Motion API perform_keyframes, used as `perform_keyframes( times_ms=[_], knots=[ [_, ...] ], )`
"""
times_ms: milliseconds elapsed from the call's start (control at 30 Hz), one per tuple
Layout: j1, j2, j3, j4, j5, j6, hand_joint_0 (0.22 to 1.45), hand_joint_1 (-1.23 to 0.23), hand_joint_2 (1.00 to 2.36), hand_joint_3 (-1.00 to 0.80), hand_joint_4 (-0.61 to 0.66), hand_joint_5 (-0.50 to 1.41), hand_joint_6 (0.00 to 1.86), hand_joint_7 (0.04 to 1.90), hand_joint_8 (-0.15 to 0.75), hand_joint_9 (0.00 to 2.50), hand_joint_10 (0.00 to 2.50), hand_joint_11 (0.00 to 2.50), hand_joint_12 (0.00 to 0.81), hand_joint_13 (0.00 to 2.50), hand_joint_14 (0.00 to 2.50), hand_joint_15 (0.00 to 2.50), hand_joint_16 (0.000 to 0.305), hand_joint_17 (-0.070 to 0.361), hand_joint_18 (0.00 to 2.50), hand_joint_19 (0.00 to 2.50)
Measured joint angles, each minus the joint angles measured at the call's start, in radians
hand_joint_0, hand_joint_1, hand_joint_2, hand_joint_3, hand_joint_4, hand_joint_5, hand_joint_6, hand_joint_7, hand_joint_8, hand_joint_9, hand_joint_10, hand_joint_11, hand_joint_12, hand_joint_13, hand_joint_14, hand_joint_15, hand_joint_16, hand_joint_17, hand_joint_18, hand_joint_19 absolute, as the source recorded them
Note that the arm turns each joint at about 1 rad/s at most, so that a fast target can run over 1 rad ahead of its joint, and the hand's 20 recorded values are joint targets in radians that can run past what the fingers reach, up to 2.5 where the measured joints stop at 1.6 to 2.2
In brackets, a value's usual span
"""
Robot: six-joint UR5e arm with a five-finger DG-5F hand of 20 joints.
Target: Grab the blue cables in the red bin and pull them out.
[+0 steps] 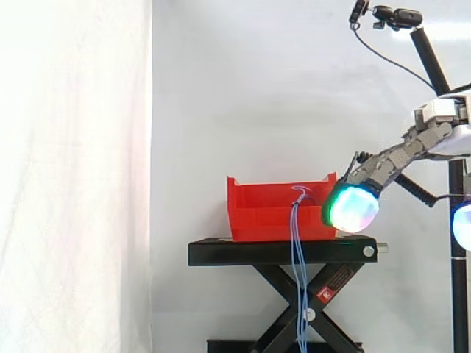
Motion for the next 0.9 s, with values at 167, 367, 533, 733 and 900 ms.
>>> perform_keyframes(
  times_ms=[167, 367, 533, 733, 900],
  knots=[
    [-0.001, 0.0, 0.021, -0.005, -0.045, -0.133, 0.71, -0.94, 1.0, -1.0, 0.23, 0.54, 0.01, 0.49, 0.285, 0.72, 0.01, 0.36, 0.377, 0.5, 0.01, 0.27, 0.056, 0.126, 0.38, 0.35],
    [0.001, -0.024, 0.043, 0.001, -0.054, -0.294, 0.7, -0.94, 1.0, -1.0, 0.24, 0.55, 0.01, 0.47, 0.284, 0.72, 0.01, 0.36, 0.379, 0.5, 0.01, 0.27, 0.056, 0.127, 0.39, 0.36],
    [0.002, -0.092, 0.048, -0.005, -0.049, -0.415, 0.7, -0.93, 1.0, -1.0, 0.24, 0.55, 0.01, 0.46, 0.286, 0.72, 0.01, 0.36, 0.38, 0.5, 0.01, 0.27, 0.057, 0.127, 0.39, 0.36],
    [0.003, -0.15, 0.057, -0.001, -0.048, -0.406, 0.7, -0.93, 1.0, -1.0, 0.24, 0.56, 0.01, 0.47, 0.286, 0.72, 0.01, 0.36, 0.381, 0.5, 0.01, 0.27, 0.056, 0.127, 0.39, 0.36],
    [0.001, -0.155, 0.074, -0.001, -0.05, -0.41, 0.71, -0.92, 1.0, -1.0, 0.24, 0.56, 0.01, 0.47, 0.286, 0.72, 0.01, 0.36, 0.381, 0.5, 0.01, 0.27, 0.056, 0.126, 0.4, 0.36]
  ],
)
